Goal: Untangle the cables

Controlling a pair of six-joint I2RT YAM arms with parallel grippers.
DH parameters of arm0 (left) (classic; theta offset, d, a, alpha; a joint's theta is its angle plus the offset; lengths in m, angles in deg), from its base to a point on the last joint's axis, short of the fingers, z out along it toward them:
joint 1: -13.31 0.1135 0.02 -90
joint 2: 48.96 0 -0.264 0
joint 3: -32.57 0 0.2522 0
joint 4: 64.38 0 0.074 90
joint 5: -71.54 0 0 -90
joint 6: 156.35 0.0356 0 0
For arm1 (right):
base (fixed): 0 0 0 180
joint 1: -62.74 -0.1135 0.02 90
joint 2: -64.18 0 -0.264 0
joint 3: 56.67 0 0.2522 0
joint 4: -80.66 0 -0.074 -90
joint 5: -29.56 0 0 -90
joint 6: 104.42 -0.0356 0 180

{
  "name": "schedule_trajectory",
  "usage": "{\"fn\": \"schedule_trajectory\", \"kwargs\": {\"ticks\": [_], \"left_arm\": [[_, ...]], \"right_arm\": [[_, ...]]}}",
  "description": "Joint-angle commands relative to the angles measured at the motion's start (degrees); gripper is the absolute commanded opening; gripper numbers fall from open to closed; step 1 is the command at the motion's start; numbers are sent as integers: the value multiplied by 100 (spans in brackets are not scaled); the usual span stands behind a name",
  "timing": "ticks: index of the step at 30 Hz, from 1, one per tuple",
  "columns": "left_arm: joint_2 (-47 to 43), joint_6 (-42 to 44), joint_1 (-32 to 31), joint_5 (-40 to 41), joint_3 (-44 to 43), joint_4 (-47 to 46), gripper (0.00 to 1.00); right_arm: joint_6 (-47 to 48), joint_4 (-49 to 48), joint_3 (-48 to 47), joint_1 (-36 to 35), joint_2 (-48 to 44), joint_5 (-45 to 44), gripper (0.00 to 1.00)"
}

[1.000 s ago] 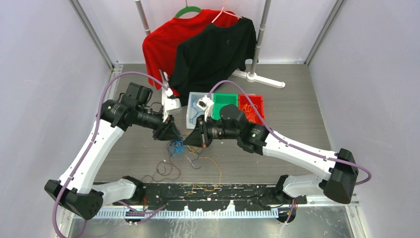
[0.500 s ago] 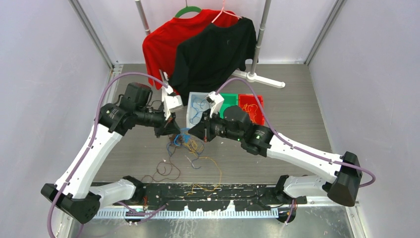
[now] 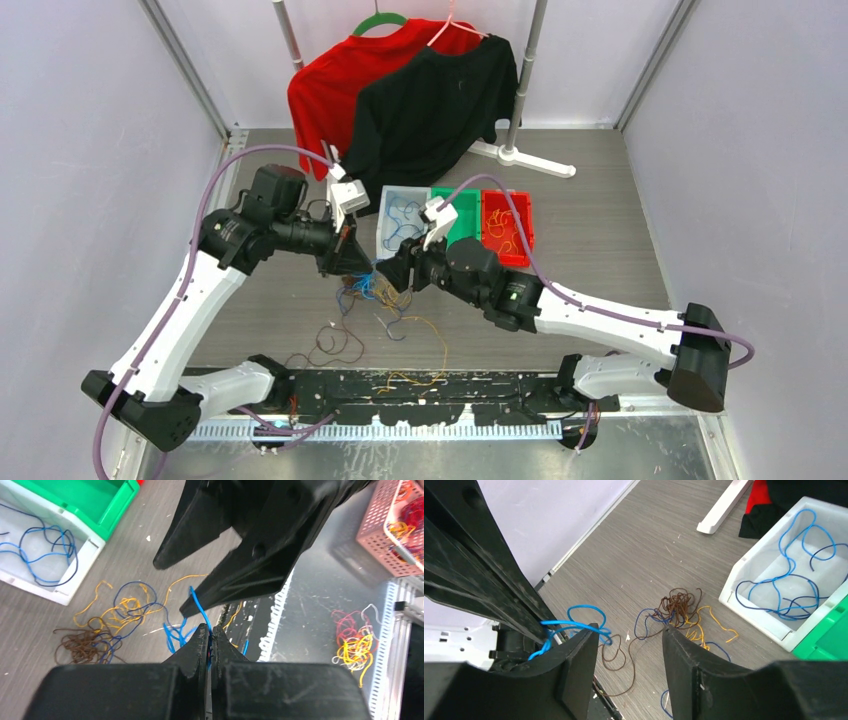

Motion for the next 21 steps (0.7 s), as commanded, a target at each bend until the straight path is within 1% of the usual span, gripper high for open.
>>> {"fn": "schedule_trajectory", "kwargs": {"ticks": [1, 10, 14, 21], "left_arm": [[25, -595, -25, -599, -331, -358, 0], [152, -962, -26, -1290, -531, -404, 0], [207, -988, -17, -1536, -741, -394, 0], [414, -1068, 13, -1751, -1510, -380, 0]], "right_arm": [[-43, -1087, 211, -144, -151, -381, 56], [-164, -1651, 357, -200, 49, -398, 56], [-217, -1682, 464, -200, 128, -481, 53], [-552, -1948, 1247, -201, 161, -709, 50]]}}
